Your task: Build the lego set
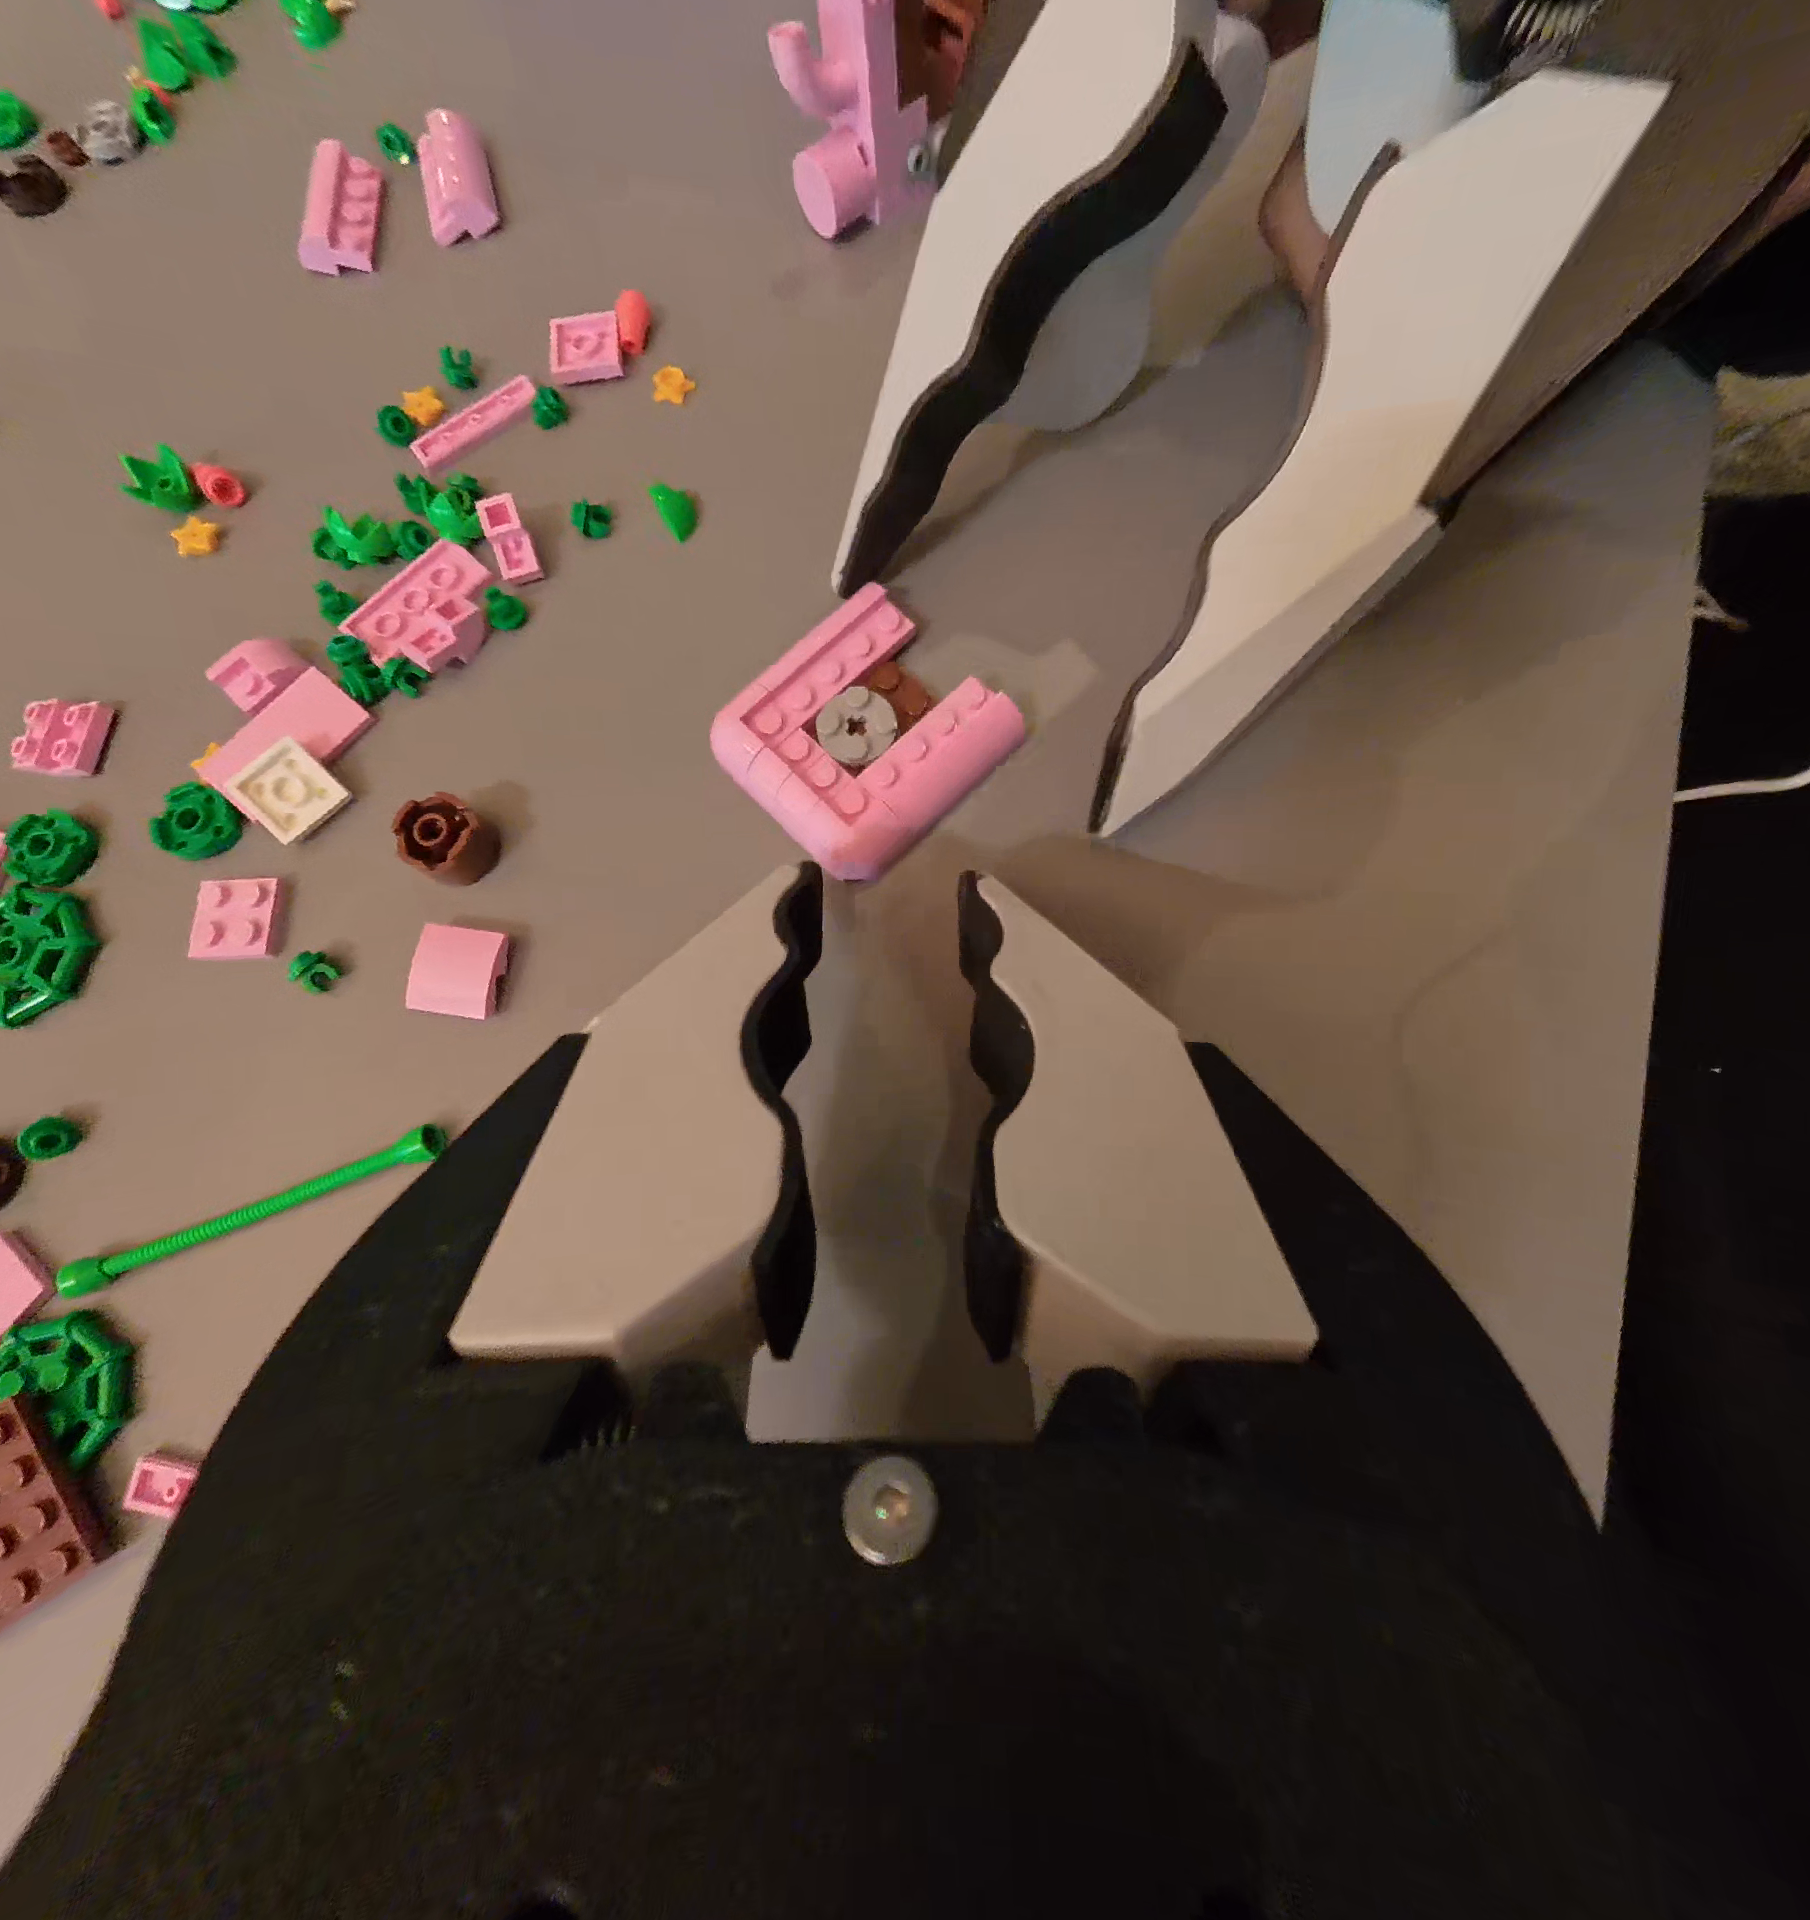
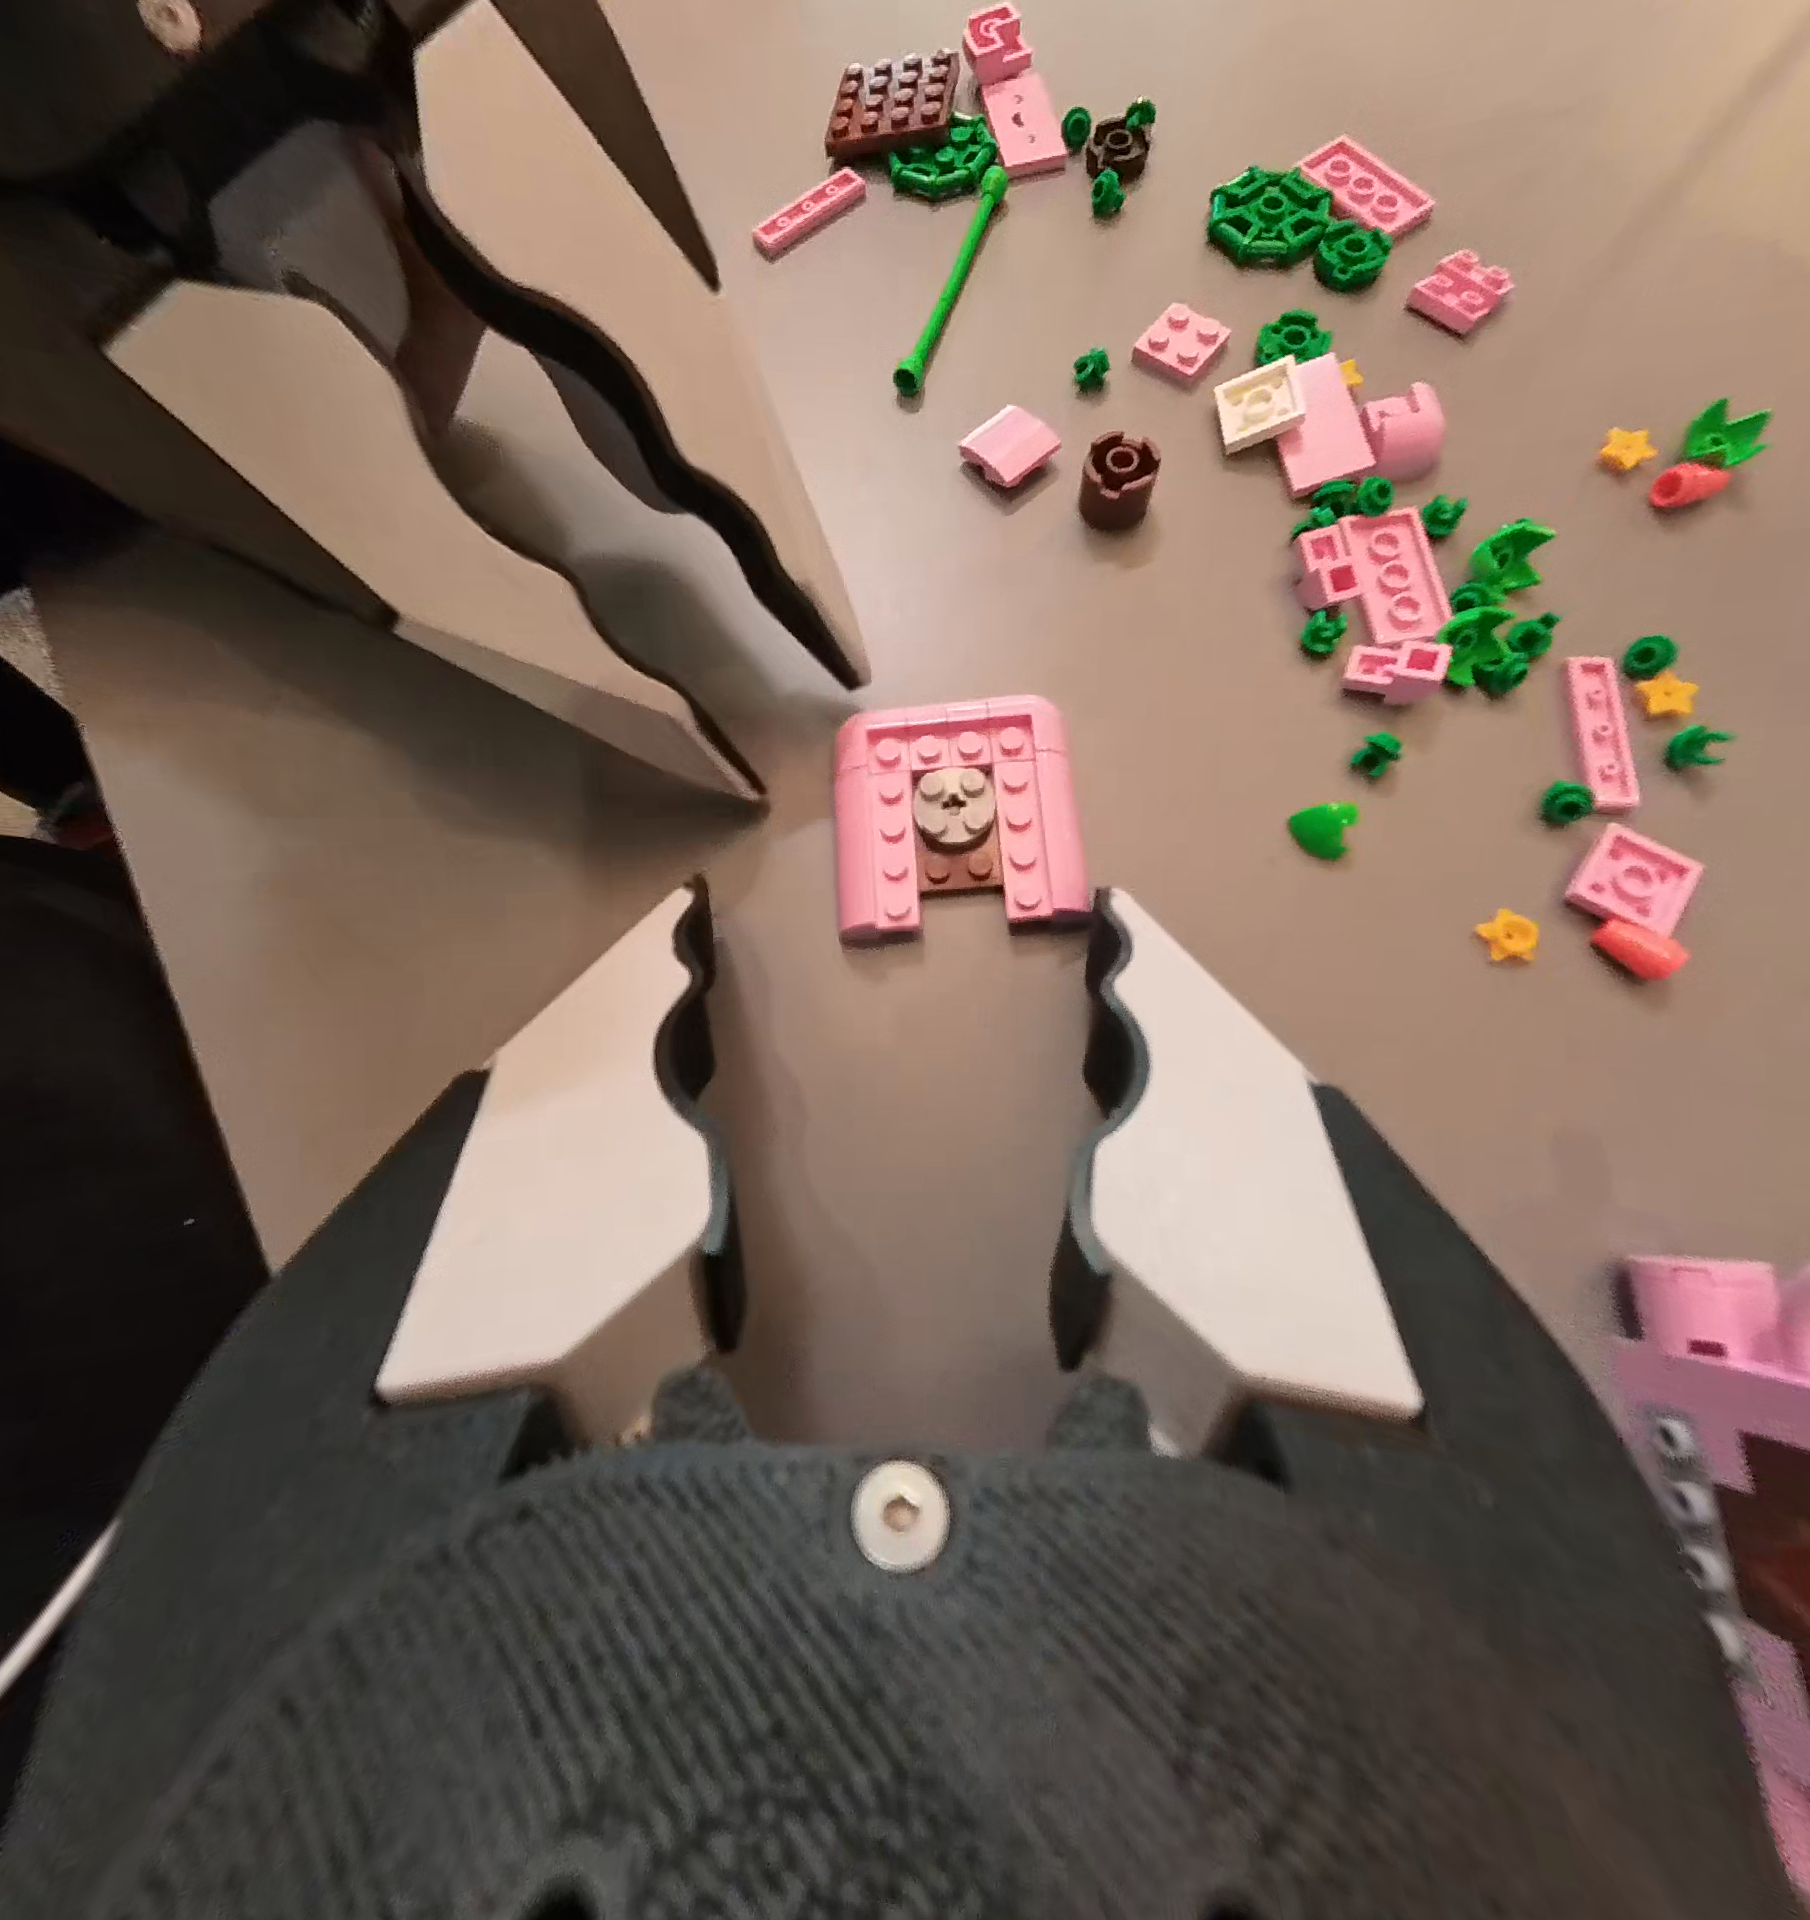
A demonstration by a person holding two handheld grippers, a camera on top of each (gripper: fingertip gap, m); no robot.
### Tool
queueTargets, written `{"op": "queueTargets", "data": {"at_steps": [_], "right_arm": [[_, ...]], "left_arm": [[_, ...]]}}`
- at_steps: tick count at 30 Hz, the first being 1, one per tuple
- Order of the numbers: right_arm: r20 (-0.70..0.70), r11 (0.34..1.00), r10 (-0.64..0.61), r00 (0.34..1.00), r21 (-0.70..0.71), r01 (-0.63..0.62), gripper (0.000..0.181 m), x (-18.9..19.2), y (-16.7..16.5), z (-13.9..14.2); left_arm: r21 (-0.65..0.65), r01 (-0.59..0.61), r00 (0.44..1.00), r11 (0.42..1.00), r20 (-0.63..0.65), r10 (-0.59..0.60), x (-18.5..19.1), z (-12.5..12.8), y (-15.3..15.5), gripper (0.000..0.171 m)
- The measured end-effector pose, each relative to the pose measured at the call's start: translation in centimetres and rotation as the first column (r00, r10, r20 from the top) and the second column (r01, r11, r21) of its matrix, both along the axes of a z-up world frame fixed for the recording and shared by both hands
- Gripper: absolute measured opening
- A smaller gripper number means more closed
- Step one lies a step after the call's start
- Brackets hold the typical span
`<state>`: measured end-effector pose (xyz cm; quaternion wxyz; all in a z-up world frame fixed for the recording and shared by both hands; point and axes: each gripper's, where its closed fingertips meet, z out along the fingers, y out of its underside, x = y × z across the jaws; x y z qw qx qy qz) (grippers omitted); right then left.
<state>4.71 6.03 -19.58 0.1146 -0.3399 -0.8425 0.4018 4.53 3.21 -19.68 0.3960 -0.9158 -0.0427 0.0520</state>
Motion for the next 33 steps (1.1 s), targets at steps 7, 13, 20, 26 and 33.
{"op": "queueTargets", "data": {"at_steps": [7, 13, 20, 26, 33], "right_arm": [[0.064, 0.993, 0.096, 0.993, -0.069, -0.091, 0.045, 2.4, -1.2, 0.3], [0.002, 0.990, 0.048, 0.999, -0.130, -0.047, 0.052, 0.6, -0.4, 2.3], [-0.296, 0.973, -0.098, 0.950, -0.229, 0.028, 0.042, -3.9, 0.8, 5.9], [-0.403, 0.993, -0.031, 0.915, -0.115, -0.017, 0.037, -3.0, -0.1, 5.7], [-0.411, 0.999, 0.039, 0.911, 0.047, -0.022, 0.041, -2.9, -1.0, 3.9]], "left_arm": [[0.034, -0.187, 0.982, 0.982, 0.035, 0.186, -2.9, 0.5, -0.7, 0.024], [0.157, -0.229, 0.968, 0.961, 0.145, 0.207, -3.5, 2.1, -1.1, 0.028], [0.202, -0.233, 0.968, 0.951, 0.146, 0.206, -3.6, 2.8, -1.3, 0.029], [0.165, -0.196, 0.977, 0.967, 0.120, 0.178, -3.0, 2.3, -1.1, 0.033], [0.145, -0.194, 0.978, 0.970, 0.105, 0.180, -3.0, 2.0, -1.0, 0.037]]}}
